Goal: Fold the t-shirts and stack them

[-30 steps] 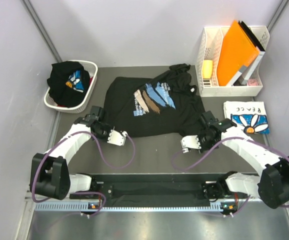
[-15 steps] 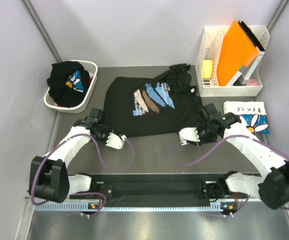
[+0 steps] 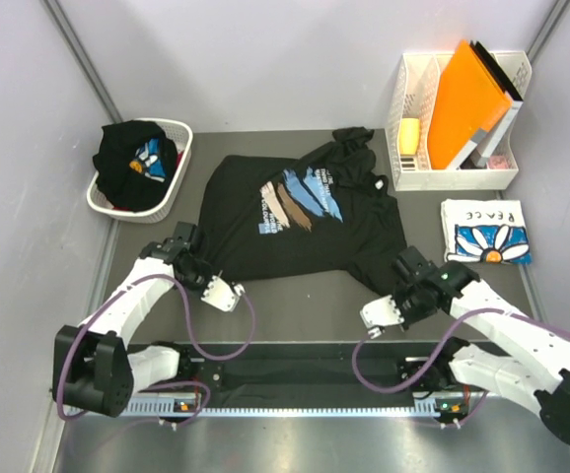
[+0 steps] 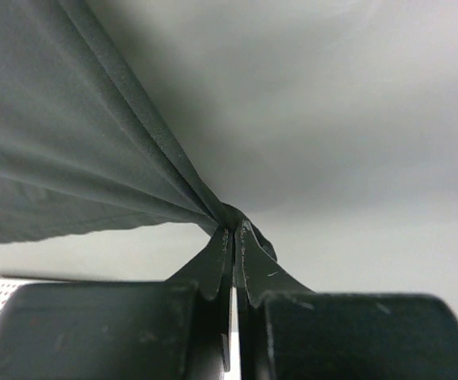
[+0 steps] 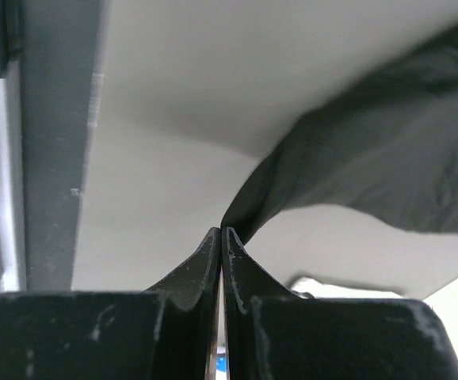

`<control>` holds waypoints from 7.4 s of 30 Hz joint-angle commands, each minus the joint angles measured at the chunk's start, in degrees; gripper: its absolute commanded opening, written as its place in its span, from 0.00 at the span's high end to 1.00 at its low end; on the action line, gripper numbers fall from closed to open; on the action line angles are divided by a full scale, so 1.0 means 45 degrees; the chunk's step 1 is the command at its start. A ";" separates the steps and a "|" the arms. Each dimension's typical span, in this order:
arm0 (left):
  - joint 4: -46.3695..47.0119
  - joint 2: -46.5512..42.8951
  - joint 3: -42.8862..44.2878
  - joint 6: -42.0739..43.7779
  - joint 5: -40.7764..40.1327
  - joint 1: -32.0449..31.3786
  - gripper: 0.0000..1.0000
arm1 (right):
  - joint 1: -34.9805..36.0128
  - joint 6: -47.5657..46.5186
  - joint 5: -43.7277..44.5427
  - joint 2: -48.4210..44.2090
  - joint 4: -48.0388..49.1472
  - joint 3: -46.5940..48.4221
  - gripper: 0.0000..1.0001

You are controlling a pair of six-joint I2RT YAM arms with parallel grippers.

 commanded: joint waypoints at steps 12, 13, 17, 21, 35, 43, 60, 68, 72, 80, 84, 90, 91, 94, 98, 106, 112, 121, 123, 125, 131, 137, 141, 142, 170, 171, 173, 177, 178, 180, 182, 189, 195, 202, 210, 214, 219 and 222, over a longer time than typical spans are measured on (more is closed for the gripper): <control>-0.3675 -0.0944 0.0017 0.2759 0.0497 -0.0002 1.00 | 0.2601 0.0087 0.0606 -0.1954 -0.1273 -0.1420 1.00; -0.3811 -0.0963 0.0018 0.2818 0.0536 -0.0002 1.00 | 0.2757 0.0106 0.0606 -0.1993 -0.1331 -0.1498 1.00; -0.3365 -0.1042 0.0076 0.2332 0.0652 -0.0002 1.00 | 0.2914 0.0379 0.0684 -0.1993 -0.0729 -0.1382 1.00; -0.2116 -0.0983 0.1651 -0.0295 0.1608 -0.0002 1.00 | 0.2914 0.1431 0.1035 -0.1759 0.0618 -0.0505 1.00; 0.9172 -0.1101 0.7104 -0.3627 0.0792 -0.0002 1.00 | 0.1256 -0.2194 0.6095 -0.0823 1.3526 0.6193 1.00; 1.4622 -0.0574 0.8590 -0.0602 -0.0361 -0.0002 1.00 | -0.0734 -0.7118 0.4379 0.0426 1.9440 0.9748 1.00; 1.5485 0.2123 1.4532 0.1647 -0.0265 0.0017 1.00 | -0.2924 -0.7239 0.1584 0.3553 2.0427 1.6470 1.00; 1.4628 0.1635 1.3047 0.1161 0.0106 0.0037 1.00 | -0.3726 -0.5523 0.1349 0.3769 1.9589 1.5474 1.00; 1.3108 0.1536 1.3162 0.0263 0.0009 0.0037 1.00 | -0.3882 -0.4056 0.1310 0.3944 1.6741 1.6176 1.00; 1.0171 0.4127 1.4527 -0.1069 0.0497 0.0485 1.00 | -0.4702 -0.2198 0.0005 0.6656 1.5034 1.7699 1.00; 1.2104 0.6394 1.6747 -0.1282 -0.0086 0.0662 1.00 | -0.4839 -0.2841 0.0564 0.8939 1.6871 2.0788 1.00; 1.6785 0.9348 2.0896 -0.0971 -0.0774 0.0838 1.00 | -0.5132 -0.4327 -0.0232 1.0800 1.9949 2.2955 1.00; 1.7238 0.9426 2.0916 -0.0719 -0.0714 0.0838 1.00 | -0.5132 -0.4327 -0.0214 1.0742 2.0286 2.2897 1.00; 1.8957 0.9311 1.9847 -0.0522 -0.0382 0.0799 1.00 | -0.5191 -0.4366 -0.0058 1.0372 2.2216 2.1885 1.00; 2.0230 0.9309 1.9256 -0.0423 -0.0342 0.0760 1.00 | -0.5289 -0.4483 0.0216 1.0409 2.4328 2.0983 1.00; 2.2981 0.7381 1.1606 -0.0735 -0.0266 0.0740 1.00 | -0.5328 -0.2849 0.1058 0.6803 2.4707 1.3125 1.00; 2.0827 0.2854 0.2224 -0.0855 0.1587 0.0721 1.00 | -0.5055 -0.1633 -0.1540 0.2055 1.6731 0.4162 1.00; 1.5296 -0.0899 -0.3692 0.0475 0.3836 0.0662 1.00 | -0.3708 -0.1397 -0.2011 -0.0509 0.9345 0.0182 1.00; 1.2232 -0.1507 -0.3442 0.1231 0.4013 0.0662 1.00 | -0.3414 -0.1340 -0.1875 -0.0450 0.8554 0.0143 1.00; 1.1017 -0.1724 -0.3400 0.1296 0.4032 0.0662 1.00 | -0.3258 -0.1397 -0.1893 -0.0314 0.7442 0.0161 1.00; 0.7150 -0.1589 -0.2641 0.2211 0.3311 0.0682 1.00 | -0.2887 -0.2178 -0.1778 0.0272 0.3320 0.0845 1.00; 0.3105 -0.0691 -0.0766 0.2915 0.2705 0.0701 1.00 | -0.2867 -0.3115 -0.1386 0.0643 0.1111 0.0982 1.00; 0.2048 -0.0106 -0.0160 0.3287 0.1964 0.0760 1.00 | -0.2886 -0.3603 -0.0880 0.0508 0.0699 0.0827 1.00; 0.2008 -0.0046 -0.0139 0.3307 0.1633 0.0779 1.00 | -0.2944 -0.3720 -0.0685 0.0449 0.0719 0.0691 1.00; 0.9246 -0.0633 0.8882 -0.0190 0.0146 0.1814 1.00 | -0.5328 -0.0518 0.1016 -0.0587 0.9932 1.0606 1.00; 0.9447 -0.0573 0.9213 -0.0189 0.0088 0.1814 1.00 | -0.5347 -0.0576 0.1094 -0.0587 1.0266 1.0843 1.00; 0.9314 -0.0495 1.0501 -0.0286 0.0223 0.1814 1.00 | -0.5328 -0.0849 0.1036 -0.0490 1.0154 1.1874 1.00; 0.8437 -0.0923 1.1813 -0.0579 0.0790 0.1814 1.00 | -0.5347 -0.1455 0.1016 -0.0625 0.9588 1.3128 1.00; 0.8260 -0.1292 1.1892 -0.0657 0.0868 0.1814 1.00 | -0.5347 -0.1553 0.1036 -0.0703 0.9451 1.3324 1.00; 0.8082 -0.1684 1.1757 -0.0677 0.1063 0.1814 1.00 | -0.5347 -0.1553 0.1055 -0.0743 0.9274 1.3852 1.00; 0.8257 -0.2135 1.1347 -0.0814 0.1141 0.1814 1.00 | -0.5347 -0.1476 0.1075 -0.0724 0.9525 1.4164 1.00; 0.9018 -0.1337 1.1150 -0.1107 0.0986 0.1814 1.00 | -0.5347 -0.1202 0.0569 0.0288 1.2023 1.3581 1.00; 1.0366 0.1259 1.2086 -0.1205 0.0575 0.1853 1.00 | -0.5347 -0.1006 0.0530 0.3116 1.5539 1.3814 1.00; 1.2201 0.5711 1.4232 -0.0813 0.0264 0.1970 1.00 | -0.5562 -0.1533 0.0411 0.7747 1.7589 1.6852 1.00; 1.3348 0.9698 1.9762 -0.0581 -0.0343 0.1971 1.00 | -0.5738 -0.2744 0.0528 1.1660 1.7883 2.2213 1.00; 1.5421 0.9487 1.9551 -0.0851 -0.0499 0.1951 1.00 | -0.5679 -0.2667 0.0665 1.0880 1.8551 2.1881 1.00; 1.6167 0.8940 1.8847 -0.1458 -0.0829 0.1932 1.00 | -0.5777 -0.2434 0.0646 0.9825 1.7889 2.1552 1.00; 1.6966 0.8686 1.7541 -0.1284 -0.0909 0.1951 1.00 | -0.5796 -0.2179 0.0801 0.8908 1.8370 1.9297 1.00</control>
